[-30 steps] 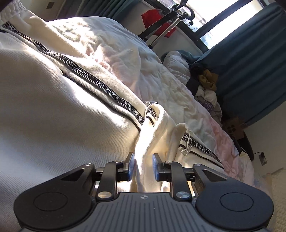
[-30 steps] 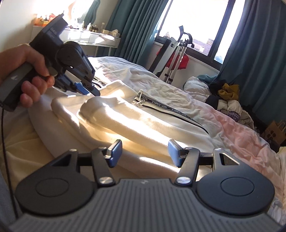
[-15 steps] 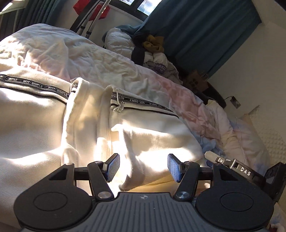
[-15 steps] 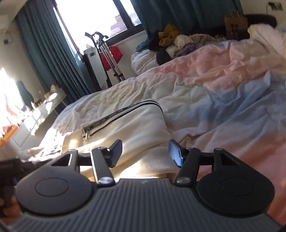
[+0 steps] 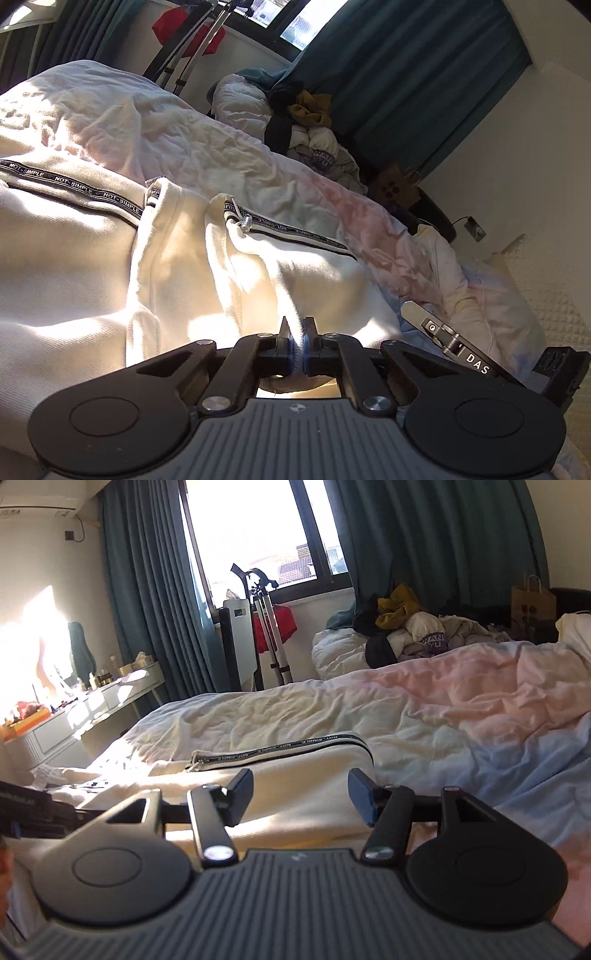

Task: Fold clothes
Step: 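Lift the cuffed trouser end with the left gripper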

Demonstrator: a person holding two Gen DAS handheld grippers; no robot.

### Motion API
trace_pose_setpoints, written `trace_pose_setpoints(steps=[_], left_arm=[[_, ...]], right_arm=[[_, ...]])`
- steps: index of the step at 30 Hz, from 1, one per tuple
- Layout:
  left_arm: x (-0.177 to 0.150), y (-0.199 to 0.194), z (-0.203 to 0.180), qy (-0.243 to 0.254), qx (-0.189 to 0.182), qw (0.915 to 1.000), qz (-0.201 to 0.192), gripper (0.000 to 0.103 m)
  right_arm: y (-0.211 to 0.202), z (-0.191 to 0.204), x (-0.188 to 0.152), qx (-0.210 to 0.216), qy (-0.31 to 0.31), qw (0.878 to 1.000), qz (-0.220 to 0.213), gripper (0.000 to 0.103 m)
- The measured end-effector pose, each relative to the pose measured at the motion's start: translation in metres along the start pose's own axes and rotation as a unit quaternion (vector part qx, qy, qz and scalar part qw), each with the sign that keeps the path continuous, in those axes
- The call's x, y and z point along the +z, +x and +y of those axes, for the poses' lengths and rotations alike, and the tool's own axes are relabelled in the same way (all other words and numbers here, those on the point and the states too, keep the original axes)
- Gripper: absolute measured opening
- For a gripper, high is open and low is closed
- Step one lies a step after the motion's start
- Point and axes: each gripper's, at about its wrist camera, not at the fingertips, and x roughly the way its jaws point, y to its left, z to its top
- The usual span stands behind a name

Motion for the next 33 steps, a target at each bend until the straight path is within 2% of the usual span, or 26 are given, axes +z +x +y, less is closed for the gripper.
trace_pose_setpoints(steps=[5,9,13,14,15,17,19,20,22,24,26,29,33], left_arm=[[-0.01,0.012,0.022,-0.022,0.06,0.9973,0.035,0.005],[-0.009,0.03,0.035,-0.037,0.071,0.996,0.039,0.007],[-0.006,0.023,0.037,-0.04,0.069,0.9966,0.021,0.014],[-0.005,0.018,0.036,-0.043,0.072,0.9964,0.014,0.024],[-0.004,0.014,0.036,-0.046,0.075,0.9961,0.005,0.029],[-0.001,0.002,0.038,-0.058,0.08,0.995,-0.006,0.032],[0.002,-0.009,0.039,-0.071,0.087,0.9936,-0.017,0.043],[0.005,-0.016,0.04,-0.076,0.103,0.9916,-0.022,0.048],[0.013,-0.038,0.049,-0.104,0.143,0.9835,-0.039,0.055],[0.02,-0.063,0.063,-0.151,0.166,0.973,-0.055,0.069],[0.023,-0.092,0.081,-0.197,0.168,0.963,-0.073,0.071],[0.019,-0.135,0.114,-0.254,0.178,0.9477,-0.075,0.071],[0.0,-0.177,0.161,-0.327,0.198,0.9204,-0.084,0.073]], right_arm=[[0.014,-0.002,-0.006,-0.013,-0.003,0.999,0.045,0.059],[0.038,0.0,-0.024,-0.027,-0.025,0.993,0.11,0.059],[0.043,0.005,-0.031,-0.031,-0.053,0.991,0.121,0.059],[0.042,0.006,-0.032,-0.031,-0.056,0.991,0.121,0.059],[0.042,0.006,-0.032,-0.031,-0.056,0.991,0.121,0.059],[0.041,0.006,-0.031,-0.032,-0.055,0.991,0.12,0.059],[0.04,0.007,-0.031,-0.033,-0.056,0.991,0.12,0.059],[0.039,0.008,-0.031,-0.034,-0.058,0.991,0.118,0.059],[0.038,0.008,-0.03,-0.034,-0.06,0.991,0.117,0.059],[0.037,0.008,-0.03,-0.035,-0.06,0.991,0.116,0.059],[0.036,0.009,-0.03,-0.036,-0.06,0.991,0.115,0.059],[0.035,0.011,-0.029,-0.04,-0.065,0.991,0.114,0.059],[0.034,0.014,-0.029,-0.045,-0.07,0.99,0.115,0.059]])
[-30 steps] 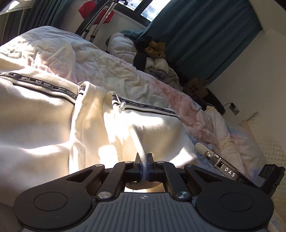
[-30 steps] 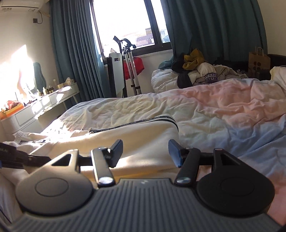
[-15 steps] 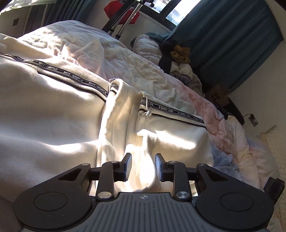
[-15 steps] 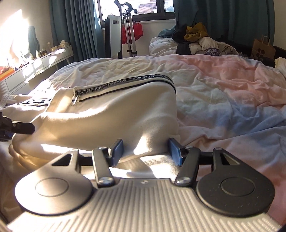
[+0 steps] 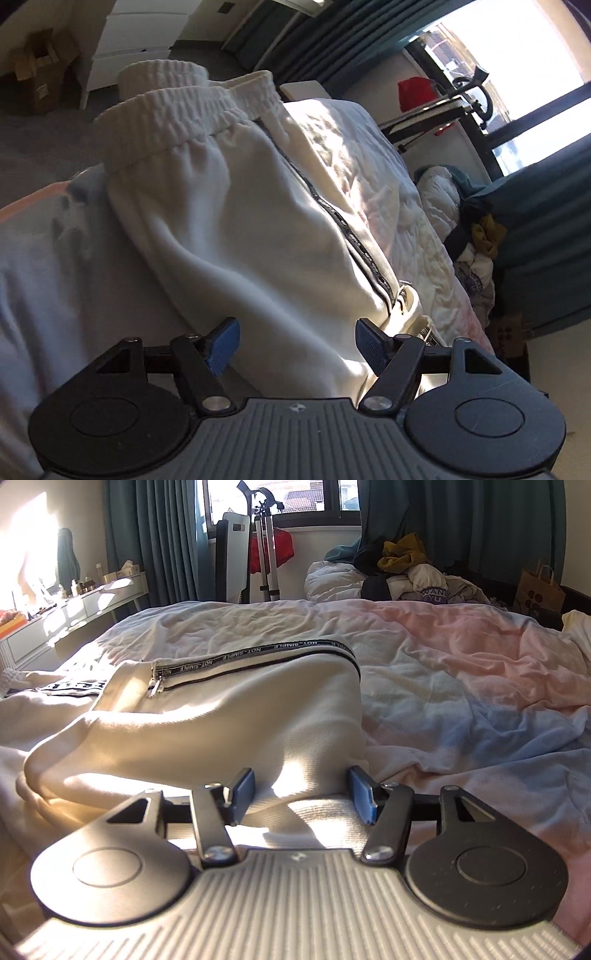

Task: Fold clothes
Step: 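Lift the cuffed trouser end with the left gripper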

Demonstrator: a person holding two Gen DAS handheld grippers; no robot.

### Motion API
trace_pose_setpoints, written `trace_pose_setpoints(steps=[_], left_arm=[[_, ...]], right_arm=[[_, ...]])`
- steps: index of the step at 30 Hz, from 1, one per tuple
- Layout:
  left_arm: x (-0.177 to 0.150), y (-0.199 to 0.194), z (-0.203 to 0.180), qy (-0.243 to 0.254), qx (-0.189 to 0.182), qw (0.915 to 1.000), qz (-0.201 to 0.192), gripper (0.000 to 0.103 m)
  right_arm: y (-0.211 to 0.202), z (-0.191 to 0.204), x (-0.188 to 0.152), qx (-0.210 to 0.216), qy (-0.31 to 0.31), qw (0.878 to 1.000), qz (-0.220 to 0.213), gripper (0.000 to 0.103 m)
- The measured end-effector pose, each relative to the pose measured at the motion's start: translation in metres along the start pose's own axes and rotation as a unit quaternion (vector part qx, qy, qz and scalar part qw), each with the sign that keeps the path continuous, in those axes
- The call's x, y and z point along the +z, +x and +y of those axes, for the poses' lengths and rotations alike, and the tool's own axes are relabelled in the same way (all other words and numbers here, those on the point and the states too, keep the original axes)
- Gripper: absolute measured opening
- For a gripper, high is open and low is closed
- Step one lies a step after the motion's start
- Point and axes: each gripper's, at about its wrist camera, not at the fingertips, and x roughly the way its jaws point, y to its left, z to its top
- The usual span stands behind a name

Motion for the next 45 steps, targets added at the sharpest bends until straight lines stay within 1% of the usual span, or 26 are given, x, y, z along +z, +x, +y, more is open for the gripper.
trace_pose_setpoints(steps=[3,4,6,7,8,10,13,15,16,18,19,20,21,24,28,30,35,36,38,41,42,45], left_arm=[[0.015,-0.007,0.04,-0.046,0.023,0.9985,-0.02,0.074],[0.019,-0.005,0.05,-0.055,0.02,0.9979,-0.028,0.074],[0.03,0.001,0.063,-0.077,-0.002,0.9962,-0.04,0.072],[0.036,0.002,0.066,-0.085,-0.015,0.9948,-0.054,0.072],[0.04,0.003,0.067,-0.083,-0.024,0.9939,-0.069,0.072],[0.052,0.007,0.064,-0.065,-0.022,0.993,-0.096,0.072],[0.067,0.02,0.063,-0.051,-0.021,0.9927,-0.107,0.07],[0.07,0.028,0.063,-0.048,-0.016,0.9926,-0.11,0.06],[0.07,0.03,0.06,-0.041,-0.013,0.9924,-0.115,0.056],[0.071,0.031,0.053,-0.023,-0.004,0.9916,-0.128,0.029],[0.071,0.029,0.049,-0.012,-0.003,0.9909,-0.134,0.022],[0.069,0.025,0.038,0.006,-0.002,0.9897,-0.143,0.016],[0.066,0.021,0.026,0.026,0.0,0.988,-0.152,0.013],[0.055,0.005,-0.015,0.081,-0.003,0.9804,-0.179,0.011],[0.037,-0.02,-0.077,0.15,-0.016,0.9652,-0.214,0.011],[0.026,-0.027,-0.105,0.171,-0.016,0.9594,-0.223,0.01],[-0.02,-0.043,-0.185,0.209,-0.025,0.9473,-0.242,0.01],[-0.031,-0.044,-0.202,0.215,-0.031,0.9452,-0.244,0.009],[-0.052,-0.045,-0.233,0.228,-0.045,0.9409,-0.246,0.009],[-0.086,-0.041,-0.279,0.257,-0.056,0.9307,-0.254,0.009],[-0.098,-0.037,-0.295,0.269,-0.056,0.926,-0.259,0.009],[-0.137,-0.023,-0.334,0.293,-0.073,0.9176,-0.259,0.009]], right_arm=[[0.0,0.0,0.0,-0.002,-0.001,1.0,-0.001,0.059],[0.0,0.0,0.0,-0.002,-0.002,1.0,-0.001,0.059],[-0.001,0.001,0.0,-0.002,-0.003,1.0,-0.006,0.059],[-0.002,0.002,0.0,-0.003,-0.006,1.0,-0.011,0.059],[-0.004,0.003,0.001,-0.005,-0.01,1.0,-0.017,0.059],[-0.008,0.007,0.002,-0.005,-0.019,0.999,-0.033,0.059],[-0.016,0.014,0.005,0.008,-0.034,0.997,-0.069,0.059],[-0.016,0.02,0.006,0.021,-0.046,0.996,-0.075,0.059],[-0.011,0.022,0.006,0.029,-0.049,0.996,-0.066,0.057],[0.002,0.028,0.003,0.031,-0.058,0.997,-0.032,0.056],[0.008,0.03,0.002,0.027,-0.066,0.997,-0.015,0.056],[0.015,0.033,-0.001,0.025,-0.076,0.997,0.002,0.057],[0.016,0.034,-0.002,0.025,-0.076,0.997,0.007,0.057],[0.016,0.032,-0.002,0.03,-0.065,0.997,0.011,0.057],[0.009,0.027,0.0,0.038,-0.042,0.998,0.009,0.056],[0.005,0.024,0.002,0.038,-0.034,0.999,0.008,0.056],[-0.007,0.012,0.008,0.039,0.0,0.999,0.004,0.056],[-0.01,0.008,0.009,0.038,0.011,0.999,0.0,0.056],[-0.017,-0.006,0.013,0.031,0.042,0.999,-0.009,0.056],[-0.026,-0.027,0.017,0.017,0.089,0.996,-0.021,0.056],[-0.029,-0.035,0.018,0.011,0.105,0.994,-0.024,0.056],[-0.037,-0.061,0.019,-0.002,0.16,0.987,-0.033,0.057]])
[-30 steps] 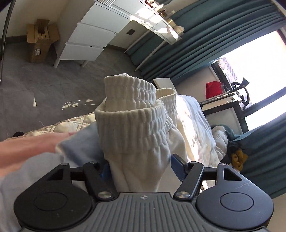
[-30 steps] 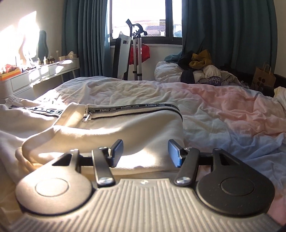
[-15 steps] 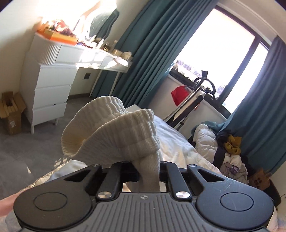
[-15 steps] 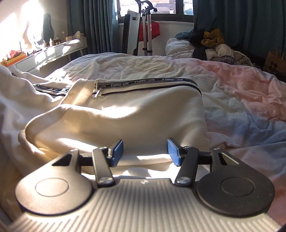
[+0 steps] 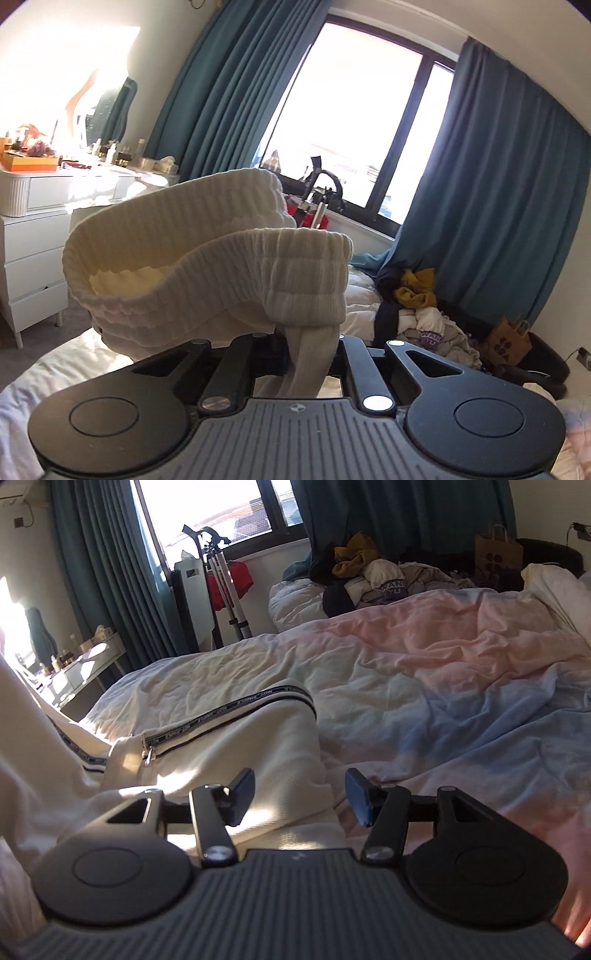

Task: Fold clothes

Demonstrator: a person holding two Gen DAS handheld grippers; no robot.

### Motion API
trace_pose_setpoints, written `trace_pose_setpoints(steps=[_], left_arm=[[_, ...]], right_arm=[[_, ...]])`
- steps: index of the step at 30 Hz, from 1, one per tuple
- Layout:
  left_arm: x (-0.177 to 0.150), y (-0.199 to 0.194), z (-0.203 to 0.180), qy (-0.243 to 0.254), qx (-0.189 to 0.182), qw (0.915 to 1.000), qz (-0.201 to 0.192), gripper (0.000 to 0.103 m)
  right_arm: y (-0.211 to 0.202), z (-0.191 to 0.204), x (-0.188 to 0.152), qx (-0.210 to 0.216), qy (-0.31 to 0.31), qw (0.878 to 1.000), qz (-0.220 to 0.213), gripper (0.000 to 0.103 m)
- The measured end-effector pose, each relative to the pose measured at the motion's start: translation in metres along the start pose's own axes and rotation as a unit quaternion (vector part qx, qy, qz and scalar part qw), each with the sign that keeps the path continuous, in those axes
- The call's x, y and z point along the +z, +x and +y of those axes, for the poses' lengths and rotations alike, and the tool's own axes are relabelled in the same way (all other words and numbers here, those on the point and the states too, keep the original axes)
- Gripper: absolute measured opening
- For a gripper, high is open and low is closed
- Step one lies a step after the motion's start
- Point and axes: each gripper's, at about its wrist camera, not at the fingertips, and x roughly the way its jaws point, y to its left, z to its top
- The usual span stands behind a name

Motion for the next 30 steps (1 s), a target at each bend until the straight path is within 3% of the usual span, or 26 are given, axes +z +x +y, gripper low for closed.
trace_pose_setpoints(steps=[6,11,17,21,25,28,30], left_arm=[[-0.05,0.02,-0.099,0.049,-0.04,0.998,0.005,0.009],[-0.112,0.029,-0.152,0.099,-0.062,0.993,0.018,0.008],[-0.203,0.054,-0.194,0.18,-0.089,0.9756,0.088,0.008],[-0.247,0.071,-0.212,0.241,-0.096,0.9581,0.122,0.01],[-0.264,0.093,-0.191,0.27,-0.104,0.9478,0.134,0.015],[-0.269,0.096,-0.192,0.289,-0.123,0.9378,0.149,0.027],[-0.271,0.096,-0.191,0.298,-0.139,0.9313,0.156,0.053]], right_arm=[[-0.009,-0.037,0.014,-0.009,0.073,0.997,-0.025,0.058],[-0.016,-0.059,0.023,0.01,0.114,0.993,-0.031,0.059],[-0.015,-0.081,0.031,0.024,0.147,0.988,-0.044,0.059],[-0.008,-0.094,0.032,0.039,0.173,0.984,-0.035,0.059],[-0.003,-0.098,0.031,0.067,0.189,0.979,-0.027,0.059],[-0.002,-0.093,0.032,0.087,0.183,0.979,-0.025,0.06],[-0.004,-0.088,0.033,0.105,0.173,0.979,-0.028,0.06]])
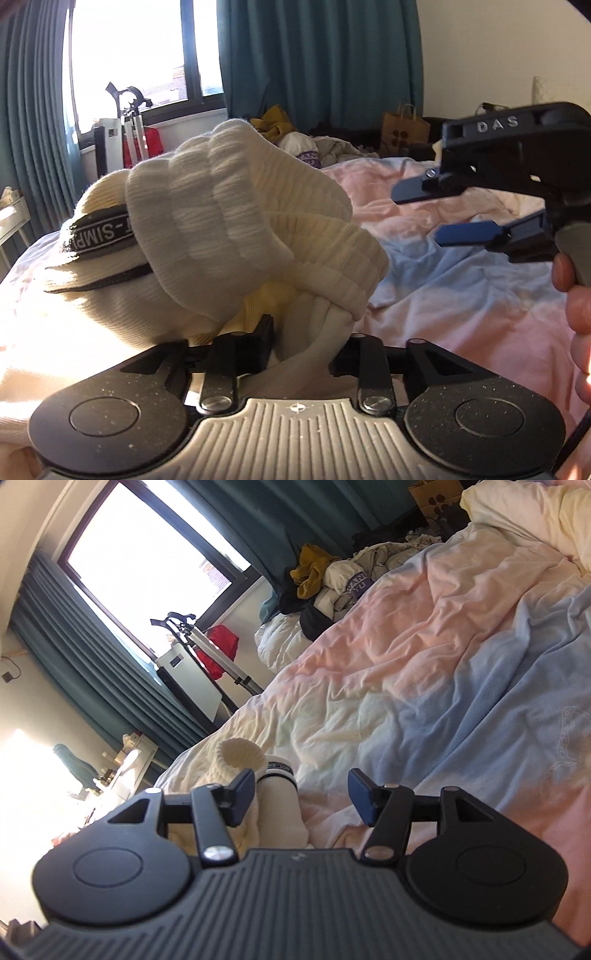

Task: Fold clothes

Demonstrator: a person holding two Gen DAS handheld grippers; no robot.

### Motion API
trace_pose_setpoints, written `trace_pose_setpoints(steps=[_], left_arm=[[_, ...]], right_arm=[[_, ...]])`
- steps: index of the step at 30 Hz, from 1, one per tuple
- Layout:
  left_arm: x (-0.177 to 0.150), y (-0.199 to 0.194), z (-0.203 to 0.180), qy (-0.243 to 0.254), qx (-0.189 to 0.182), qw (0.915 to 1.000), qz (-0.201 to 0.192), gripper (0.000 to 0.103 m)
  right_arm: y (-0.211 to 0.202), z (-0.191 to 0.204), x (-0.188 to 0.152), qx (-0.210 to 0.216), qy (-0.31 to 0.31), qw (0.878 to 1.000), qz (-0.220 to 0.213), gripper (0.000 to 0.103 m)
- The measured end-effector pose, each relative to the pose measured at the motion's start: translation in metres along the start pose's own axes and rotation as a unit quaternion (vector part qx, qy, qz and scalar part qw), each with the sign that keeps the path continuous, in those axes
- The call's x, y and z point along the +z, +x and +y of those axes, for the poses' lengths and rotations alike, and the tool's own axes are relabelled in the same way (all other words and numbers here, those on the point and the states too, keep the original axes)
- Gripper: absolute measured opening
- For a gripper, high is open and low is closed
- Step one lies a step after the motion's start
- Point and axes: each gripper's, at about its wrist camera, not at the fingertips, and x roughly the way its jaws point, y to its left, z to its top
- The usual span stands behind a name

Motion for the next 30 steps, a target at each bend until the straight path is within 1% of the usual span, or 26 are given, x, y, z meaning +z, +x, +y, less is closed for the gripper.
trace_pose_setpoints(steps=[1,3,5,7,8,10,11,13,15,17,22,26,28,30], left_arm=[[-0.002,-0.001,0.0,0.004,-0.005,1.0,-0.001,0.057],[-0.008,-0.008,0.001,0.012,-0.016,0.9998,0.002,0.06],[-0.017,-0.018,0.003,0.015,-0.025,0.9995,0.009,0.061],[-0.025,-0.028,0.013,0.003,-0.035,0.9993,0.013,0.061],[-0.028,-0.031,0.017,-0.004,-0.035,0.9993,0.014,0.062],[-0.044,-0.059,0.044,-0.015,-0.027,0.9994,0.012,0.064],[-0.052,-0.074,0.058,-0.02,-0.022,0.9995,0.011,0.064],[-0.059,-0.093,0.072,-0.045,-0.017,0.9988,0.007,0.064],[-0.065,-0.11,0.085,-0.071,-0.011,0.9974,0.003,0.064],[-0.066,-0.117,0.095,-0.088,-0.009,0.996,0.002,0.064],[-0.068,-0.126,0.116,-0.123,-0.019,0.9922,0.008,0.063],[-0.072,-0.121,0.124,-0.141,-0.025,0.9896,0.017,0.063],[-0.074,-0.12,0.128,-0.145,-0.028,0.9888,0.021,0.063],[-0.074,-0.117,0.129,-0.147,-0.03,0.9884,0.021,0.063]], right_arm=[[-0.001,0.004,0.0,0.014,-0.006,1.0,-0.002,0.06],[-0.005,0.011,0.0,0.041,-0.017,0.999,-0.008,0.06],[-0.007,0.017,-0.001,0.065,-0.027,0.997,-0.011,0.06],[-0.01,0.023,-0.002,0.089,-0.033,0.995,-0.012,0.06],[-0.011,0.026,-0.002,0.107,-0.032,0.994,-0.01,0.06],[-0.016,0.032,-0.004,0.144,-0.03,0.989,-0.005,0.06],[-0.018,0.036,-0.005,0.159,-0.038,0.987,-0.001,0.06],[-0.023,0.045,-0.008,0.185,-0.059,0.981,0.005,0.06],[-0.027,0.055,-0.015,0.205,-0.089,0.975,0.023,0.06],[-0.03,0.064,-0.023,0.223,-0.115,0.967,0.05,0.06],[-0.029,0.066,-0.036,0.248,-0.103,0.957,0.109,0.06],[-0.016,0.063,-0.041,0.223,-0.086,0.961,0.139,0.06],[-0.01,0.062,-0.045,0.225,-0.078,0.959,0.151,0.06],[-0.006,0.065,-0.047,0.228,-0.075,0.959,0.154,0.06]])
